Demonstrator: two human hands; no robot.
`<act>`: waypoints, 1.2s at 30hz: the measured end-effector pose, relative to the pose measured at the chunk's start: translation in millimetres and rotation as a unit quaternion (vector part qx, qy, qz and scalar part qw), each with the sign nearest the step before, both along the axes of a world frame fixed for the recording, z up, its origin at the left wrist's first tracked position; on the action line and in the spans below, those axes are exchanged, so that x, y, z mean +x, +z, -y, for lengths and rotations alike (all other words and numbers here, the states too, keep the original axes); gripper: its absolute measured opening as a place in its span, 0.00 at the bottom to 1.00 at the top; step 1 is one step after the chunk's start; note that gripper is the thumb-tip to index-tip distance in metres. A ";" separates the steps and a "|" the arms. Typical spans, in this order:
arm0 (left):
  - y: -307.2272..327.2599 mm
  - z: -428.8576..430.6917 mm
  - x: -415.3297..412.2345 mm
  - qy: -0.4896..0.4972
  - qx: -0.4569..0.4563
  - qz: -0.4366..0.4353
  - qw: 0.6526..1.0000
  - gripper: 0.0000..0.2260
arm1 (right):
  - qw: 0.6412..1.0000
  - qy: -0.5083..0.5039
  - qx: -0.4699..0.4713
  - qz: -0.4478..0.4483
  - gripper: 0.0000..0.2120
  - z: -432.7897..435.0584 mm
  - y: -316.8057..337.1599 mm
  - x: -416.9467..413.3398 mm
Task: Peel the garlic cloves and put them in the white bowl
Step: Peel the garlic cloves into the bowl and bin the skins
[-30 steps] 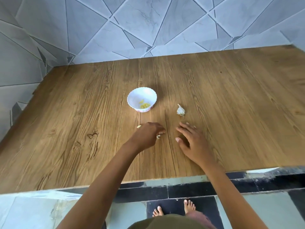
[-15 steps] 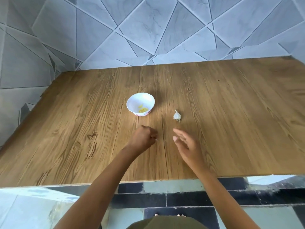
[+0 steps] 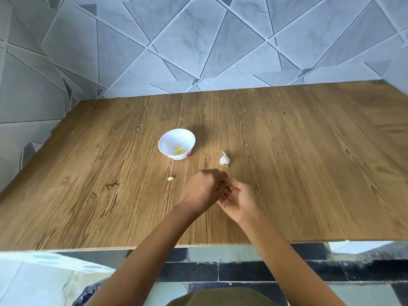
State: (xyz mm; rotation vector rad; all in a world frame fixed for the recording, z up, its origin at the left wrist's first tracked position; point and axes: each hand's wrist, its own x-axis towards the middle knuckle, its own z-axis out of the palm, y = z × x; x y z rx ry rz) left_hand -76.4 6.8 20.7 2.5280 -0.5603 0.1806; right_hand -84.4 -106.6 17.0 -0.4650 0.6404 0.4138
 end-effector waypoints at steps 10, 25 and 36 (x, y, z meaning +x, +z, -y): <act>-14.9 -38.4 19.4 0.123 0.001 -0.037 0.992 0.14 | 1.000 0.001 -0.009 0.022 0.15 32.2 -17.3 1.5; -27.6 -17.3 -1.0 0.046 0.072 -0.053 0.995 0.09 | 0.999 0.019 -0.006 0.033 0.15 32.6 -24.2 0.4; 14.1 -31.9 23.3 0.145 -0.174 -0.146 0.963 0.09 | 0.999 0.045 -0.013 0.026 0.15 24.5 -15.8 -0.1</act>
